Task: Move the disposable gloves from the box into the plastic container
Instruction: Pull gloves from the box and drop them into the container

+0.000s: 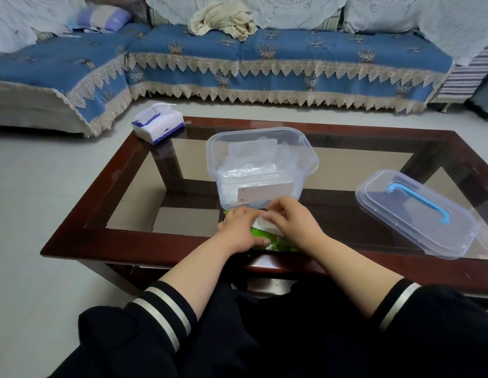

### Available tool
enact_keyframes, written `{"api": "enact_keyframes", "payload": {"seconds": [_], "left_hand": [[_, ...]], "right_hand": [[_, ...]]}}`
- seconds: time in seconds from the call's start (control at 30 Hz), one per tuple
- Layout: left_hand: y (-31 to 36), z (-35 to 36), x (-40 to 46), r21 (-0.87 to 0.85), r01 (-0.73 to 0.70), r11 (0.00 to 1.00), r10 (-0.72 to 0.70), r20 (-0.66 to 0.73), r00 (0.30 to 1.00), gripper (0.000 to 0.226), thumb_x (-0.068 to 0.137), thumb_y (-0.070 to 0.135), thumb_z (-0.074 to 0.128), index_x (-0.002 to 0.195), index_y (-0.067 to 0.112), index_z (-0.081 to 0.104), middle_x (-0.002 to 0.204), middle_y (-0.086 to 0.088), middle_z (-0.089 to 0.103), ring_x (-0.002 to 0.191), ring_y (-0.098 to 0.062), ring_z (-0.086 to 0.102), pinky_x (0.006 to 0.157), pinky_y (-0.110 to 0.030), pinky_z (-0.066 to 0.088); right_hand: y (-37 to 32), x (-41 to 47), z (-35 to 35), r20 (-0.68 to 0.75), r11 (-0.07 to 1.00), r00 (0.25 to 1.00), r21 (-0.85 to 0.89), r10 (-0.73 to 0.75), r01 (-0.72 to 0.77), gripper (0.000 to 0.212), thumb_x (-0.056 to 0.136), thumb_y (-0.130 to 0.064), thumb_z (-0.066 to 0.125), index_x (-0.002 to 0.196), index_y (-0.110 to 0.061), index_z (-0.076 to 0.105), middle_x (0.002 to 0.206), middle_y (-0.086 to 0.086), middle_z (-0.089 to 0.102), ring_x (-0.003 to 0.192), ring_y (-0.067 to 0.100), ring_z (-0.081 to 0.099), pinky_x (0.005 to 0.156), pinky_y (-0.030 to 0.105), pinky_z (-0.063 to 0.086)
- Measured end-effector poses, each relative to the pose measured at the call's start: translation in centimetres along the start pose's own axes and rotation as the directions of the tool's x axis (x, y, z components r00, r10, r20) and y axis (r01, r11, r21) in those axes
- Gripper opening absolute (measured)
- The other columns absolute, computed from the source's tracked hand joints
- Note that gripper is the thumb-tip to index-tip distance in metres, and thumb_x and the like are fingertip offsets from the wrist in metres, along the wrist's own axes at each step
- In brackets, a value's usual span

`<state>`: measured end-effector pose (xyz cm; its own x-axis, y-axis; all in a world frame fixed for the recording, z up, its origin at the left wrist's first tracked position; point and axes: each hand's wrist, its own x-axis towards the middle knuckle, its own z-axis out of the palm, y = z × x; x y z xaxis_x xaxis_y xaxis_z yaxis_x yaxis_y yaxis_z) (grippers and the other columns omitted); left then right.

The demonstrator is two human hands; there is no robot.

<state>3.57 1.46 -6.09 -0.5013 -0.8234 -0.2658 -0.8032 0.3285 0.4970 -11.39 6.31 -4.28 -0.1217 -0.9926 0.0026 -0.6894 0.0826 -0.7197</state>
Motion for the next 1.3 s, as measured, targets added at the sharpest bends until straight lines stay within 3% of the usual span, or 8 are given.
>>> {"api": "enact_keyframes", "payload": {"seconds": [0.07, 0.23, 0.4, 0.53, 0.73, 1.0, 1.13, 1.3], "left_hand": [[0.1, 0.0, 0.0, 0.013, 0.003, 1.0, -0.003, -0.002, 1.0, 0.073, 0.078, 0.047, 0.073, 0.141, 0.041, 0.037, 0.146, 0.005, 0.032, 0.137, -0.023, 0.022, 0.109, -0.045, 0.026], [0.1, 0.1, -0.1, 0.008, 0.015, 1.0, -0.015, -0.002, 1.0, 0.071, 0.079, 0.047, 0.072, 0.141, 0.042, 0.037, 0.149, 0.005, 0.029, 0.138, -0.022, 0.019, 0.11, -0.042, 0.023], [0.2, 0.3, -0.1, 0.035, 0.033, 0.999, -0.032, -0.024, 0.999, 0.074, 0.08, 0.05, 0.07, 0.144, 0.03, 0.037, 0.151, 0.002, 0.027, 0.139, -0.023, 0.02, 0.11, -0.04, 0.024], [-0.1, 0.2, 0.0, -0.004, 0.039, 0.999, -0.039, -0.027, 0.999, 0.075, 0.08, 0.052, 0.069, 0.145, 0.039, 0.034, 0.151, 0.004, 0.03, 0.139, -0.023, 0.02, 0.111, -0.04, 0.022], [0.0, 0.4, 0.0, 0.091, 0.0, 0.996, -0.003, 0.033, 0.999, 0.077, 0.079, 0.051, 0.07, 0.145, 0.041, 0.032, 0.151, 0.003, 0.027, 0.139, -0.024, 0.018, 0.113, -0.044, 0.019], [0.3, 0.6, -0.3, 0.132, -0.017, 0.991, 0.017, 0.004, 1.0, 0.08, 0.08, 0.051, 0.069, 0.147, 0.04, 0.028, 0.154, 0.001, 0.024, 0.142, -0.023, 0.013, 0.117, -0.052, 0.009], [0.3, 0.4, -0.3, 0.114, -0.016, 0.993, 0.016, 0.003, 1.0, 0.08, 0.08, 0.05, 0.069, 0.147, 0.039, 0.028, 0.153, 0.002, 0.024, 0.141, -0.022, 0.014, 0.116, -0.05, 0.009], [0.3, 0.5, -0.3, 0.134, -0.023, 0.991, 0.024, -0.004, 1.0, 0.079, 0.081, 0.05, 0.068, 0.148, 0.038, 0.027, 0.153, 0.001, 0.023, 0.14, -0.023, 0.015, 0.115, -0.05, 0.013]], "right_hand": [[0.3, 0.2, 0.2, 0.106, 0.99, 0.994, -0.128, -0.038, 0.051, 0.049, 0.078, -0.029, 0.076, 0.122, -0.013, 0.06, 0.116, 0.001, 0.06, 0.113, 0.016, 0.052, 0.096, 0.026, 0.038], [0.0, 0.6, 0.7, 0.012, 0.984, 0.999, -0.174, -0.03, 0.031, 0.018, 0.087, -0.026, 0.066, 0.093, -0.01, 0.072, 0.093, 0.003, 0.064, 0.092, 0.019, 0.058, 0.076, 0.029, 0.04], [-0.5, 0.8, -0.3, -0.137, 0.955, 0.986, 0.291, 0.099, -0.055, 0.008, 0.086, -0.018, 0.069, 0.078, -0.018, 0.069, 0.074, -0.007, 0.064, 0.073, 0.004, 0.058, 0.073, 0.024, 0.043], [-1.4, 1.0, -2.4, -0.243, 0.691, 0.949, 0.722, 0.199, 0.04, 0.015, 0.09, -0.009, 0.063, 0.077, -0.017, 0.068, 0.07, -0.006, 0.066, 0.068, 0.005, 0.058, 0.074, 0.027, 0.047], [-5.2, 2.6, -7.4, -0.34, 0.415, 0.919, 0.879, 0.201, 0.235, 0.01, 0.09, -0.017, 0.059, 0.086, -0.012, 0.066, 0.077, -0.003, 0.067, 0.072, 0.011, 0.06, 0.071, 0.031, 0.053], [-12.5, 8.8, -14.6, -0.622, 0.618, 0.656, 0.329, -0.427, 0.714, 0.006, 0.088, -0.02, 0.066, 0.09, -0.014, 0.064, 0.091, 0.002, 0.064, 0.087, 0.011, 0.06, 0.086, 0.027, 0.05], [-11.4, 12.6, -9.7, -0.327, 0.823, 0.773, -0.029, -0.544, 0.567, 0.019, 0.084, -0.034, 0.066, 0.095, -0.018, 0.07, 0.098, -0.004, 0.062, 0.094, 0.014, 0.056, 0.093, 0.035, 0.046], [-6.2, 14.9, -4.6, 0.064, 0.854, 0.905, -0.309, -0.42, 0.418, 0.027, 0.083, -0.041, 0.064, 0.103, -0.023, 0.071, 0.111, -0.002, 0.06, 0.108, 0.019, 0.043, 0.095, 0.034, 0.034]]}}
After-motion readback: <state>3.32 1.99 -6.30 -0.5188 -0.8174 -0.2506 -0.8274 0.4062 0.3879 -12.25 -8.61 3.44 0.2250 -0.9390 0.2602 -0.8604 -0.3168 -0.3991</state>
